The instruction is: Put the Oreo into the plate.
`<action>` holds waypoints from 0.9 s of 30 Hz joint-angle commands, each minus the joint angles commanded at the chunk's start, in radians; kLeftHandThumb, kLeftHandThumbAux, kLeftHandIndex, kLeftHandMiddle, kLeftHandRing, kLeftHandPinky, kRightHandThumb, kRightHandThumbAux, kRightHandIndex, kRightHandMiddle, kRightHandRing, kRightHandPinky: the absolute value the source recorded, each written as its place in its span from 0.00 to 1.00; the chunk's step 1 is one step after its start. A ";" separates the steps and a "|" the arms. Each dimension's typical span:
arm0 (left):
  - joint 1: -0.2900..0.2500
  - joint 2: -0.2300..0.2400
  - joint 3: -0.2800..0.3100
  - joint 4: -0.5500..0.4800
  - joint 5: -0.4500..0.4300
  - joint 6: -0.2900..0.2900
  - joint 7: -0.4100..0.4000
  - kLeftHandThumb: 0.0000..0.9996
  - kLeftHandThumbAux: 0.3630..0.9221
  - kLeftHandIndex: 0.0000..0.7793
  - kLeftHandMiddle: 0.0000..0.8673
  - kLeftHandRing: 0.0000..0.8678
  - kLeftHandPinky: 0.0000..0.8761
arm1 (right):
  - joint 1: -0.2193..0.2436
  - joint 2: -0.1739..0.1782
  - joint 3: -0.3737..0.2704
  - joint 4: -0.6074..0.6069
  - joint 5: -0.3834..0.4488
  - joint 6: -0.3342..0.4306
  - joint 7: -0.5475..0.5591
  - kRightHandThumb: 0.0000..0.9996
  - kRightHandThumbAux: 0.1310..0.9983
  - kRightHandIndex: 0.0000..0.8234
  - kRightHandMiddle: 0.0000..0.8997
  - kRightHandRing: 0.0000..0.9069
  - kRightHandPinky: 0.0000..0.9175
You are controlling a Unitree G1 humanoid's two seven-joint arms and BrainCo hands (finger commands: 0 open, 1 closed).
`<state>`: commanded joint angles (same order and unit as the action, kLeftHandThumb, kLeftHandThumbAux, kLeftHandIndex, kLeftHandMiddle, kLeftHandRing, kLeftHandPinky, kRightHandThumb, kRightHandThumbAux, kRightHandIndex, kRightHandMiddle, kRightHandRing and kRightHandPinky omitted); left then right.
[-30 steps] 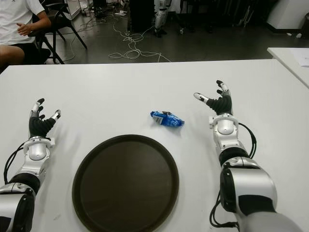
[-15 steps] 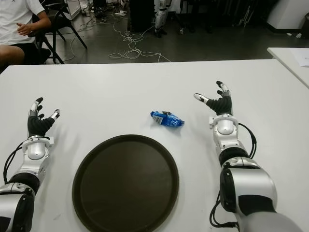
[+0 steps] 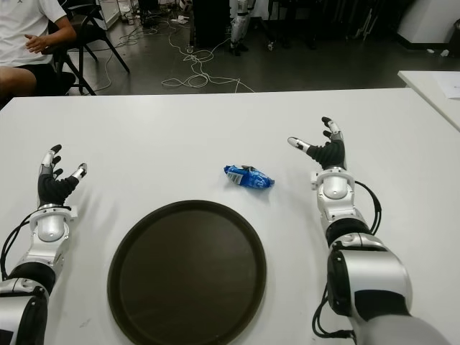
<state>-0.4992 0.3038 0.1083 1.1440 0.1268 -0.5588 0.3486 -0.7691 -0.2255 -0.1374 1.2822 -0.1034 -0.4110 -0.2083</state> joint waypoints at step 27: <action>-0.019 -0.008 0.015 0.033 -0.006 -0.002 -0.003 0.00 0.67 0.06 0.07 0.03 0.01 | -0.007 -0.004 0.024 0.006 -0.014 0.026 -0.026 0.00 0.72 0.20 0.13 0.10 0.07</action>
<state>-0.5180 0.2957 0.1231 1.1770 0.1208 -0.5608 0.3460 -0.7758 -0.2295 -0.1131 1.2886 -0.1174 -0.3853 -0.2345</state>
